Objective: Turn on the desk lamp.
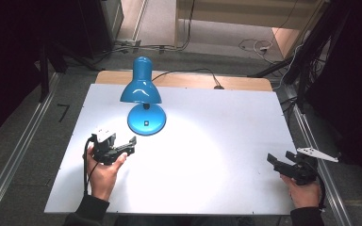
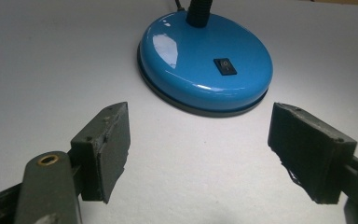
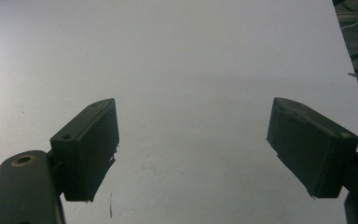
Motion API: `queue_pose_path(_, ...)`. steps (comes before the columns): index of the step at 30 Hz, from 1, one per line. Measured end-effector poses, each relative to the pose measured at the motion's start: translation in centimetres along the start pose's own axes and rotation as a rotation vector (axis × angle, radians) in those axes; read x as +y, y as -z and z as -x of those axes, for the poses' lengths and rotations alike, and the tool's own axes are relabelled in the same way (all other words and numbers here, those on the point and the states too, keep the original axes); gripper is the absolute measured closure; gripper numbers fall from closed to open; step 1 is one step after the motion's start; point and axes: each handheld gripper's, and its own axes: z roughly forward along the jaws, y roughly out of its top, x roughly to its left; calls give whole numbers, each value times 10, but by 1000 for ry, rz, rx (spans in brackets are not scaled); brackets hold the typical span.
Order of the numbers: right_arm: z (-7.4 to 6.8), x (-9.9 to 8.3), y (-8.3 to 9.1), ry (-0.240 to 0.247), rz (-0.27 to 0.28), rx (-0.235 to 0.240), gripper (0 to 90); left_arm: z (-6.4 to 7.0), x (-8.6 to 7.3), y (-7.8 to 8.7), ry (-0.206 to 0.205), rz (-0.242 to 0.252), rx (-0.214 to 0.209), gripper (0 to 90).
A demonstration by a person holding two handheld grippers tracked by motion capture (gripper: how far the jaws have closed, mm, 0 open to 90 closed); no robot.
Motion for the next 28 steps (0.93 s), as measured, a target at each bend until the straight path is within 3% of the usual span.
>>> queue_pose_path(8,0,0,1,-2,0,-1,151,-4,-5,9,1,-4,14,209)
queue_pose_path(18,0,0,0,-1,1,-1,151,-22,-13,21,32,-19,58,200)
queue_pose_path(24,-1,0,0,1,-1,-3,151,-32,-19,26,45,-34,101,190)
queue_pose_path(28,0,0,0,1,1,-8,151,-41,-25,22,75,-41,135,165)
